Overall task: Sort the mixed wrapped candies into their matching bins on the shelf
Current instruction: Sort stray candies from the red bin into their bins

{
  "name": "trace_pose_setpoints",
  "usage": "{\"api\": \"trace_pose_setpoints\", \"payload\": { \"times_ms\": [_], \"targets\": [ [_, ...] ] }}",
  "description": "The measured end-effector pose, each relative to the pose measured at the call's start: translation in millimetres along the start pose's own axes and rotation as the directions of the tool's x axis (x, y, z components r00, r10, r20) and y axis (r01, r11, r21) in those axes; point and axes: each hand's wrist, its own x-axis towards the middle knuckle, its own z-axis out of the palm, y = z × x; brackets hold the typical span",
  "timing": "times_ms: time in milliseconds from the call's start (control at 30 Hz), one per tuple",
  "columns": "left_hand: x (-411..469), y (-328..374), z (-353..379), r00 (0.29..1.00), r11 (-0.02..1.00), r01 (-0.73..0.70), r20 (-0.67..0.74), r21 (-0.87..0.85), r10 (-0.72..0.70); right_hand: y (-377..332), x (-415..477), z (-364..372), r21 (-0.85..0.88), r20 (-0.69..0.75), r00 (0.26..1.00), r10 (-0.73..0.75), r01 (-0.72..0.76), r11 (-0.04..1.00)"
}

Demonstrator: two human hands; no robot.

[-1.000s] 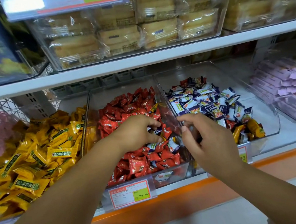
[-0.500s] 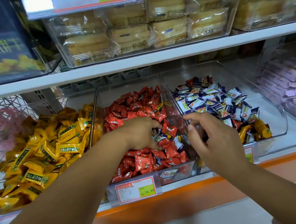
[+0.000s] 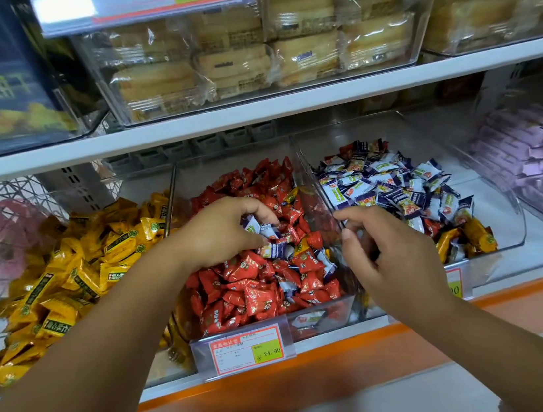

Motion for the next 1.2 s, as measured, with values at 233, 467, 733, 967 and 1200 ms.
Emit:
{"api": "trace_pose_setpoints", "payload": {
  "times_ms": [233, 467, 733, 967, 1200],
  "targets": [
    [3, 4, 17, 0.991, 0.984, -0.014, 0.135, 0.176, -0.010, -1, 0, 0, 0.004, 0.010, 1.000, 0.001, -0.001, 1.000],
    [3, 11, 3, 0.990, 0.999, 0.036, 0.136, 0.037, -0.040, 0, 1, -1, 0.025, 0.031, 1.000, -0.003, 0.002, 1.000],
    [4, 13, 19, 0.967, 0.965, 0.034, 0.236, 0.262, -0.098, 2, 1, -2, 0.038, 0.034, 0.999, -0.013, 0.012, 0.999],
    [1, 17, 0, 0.997, 0.988, 0.082, -0.002, -0.131, -0.083, 0, 2, -3, 0.047, 0.036, 0.999, -0.010, 0.008, 0.999],
    [52, 80, 7, 0.984, 0.921, 0.024, -0.155, -0.388, -0.091, 0, 1, -2, 0.032, 0.025, 1.000, 0.018, -0.019, 0.999]
  ]
}}
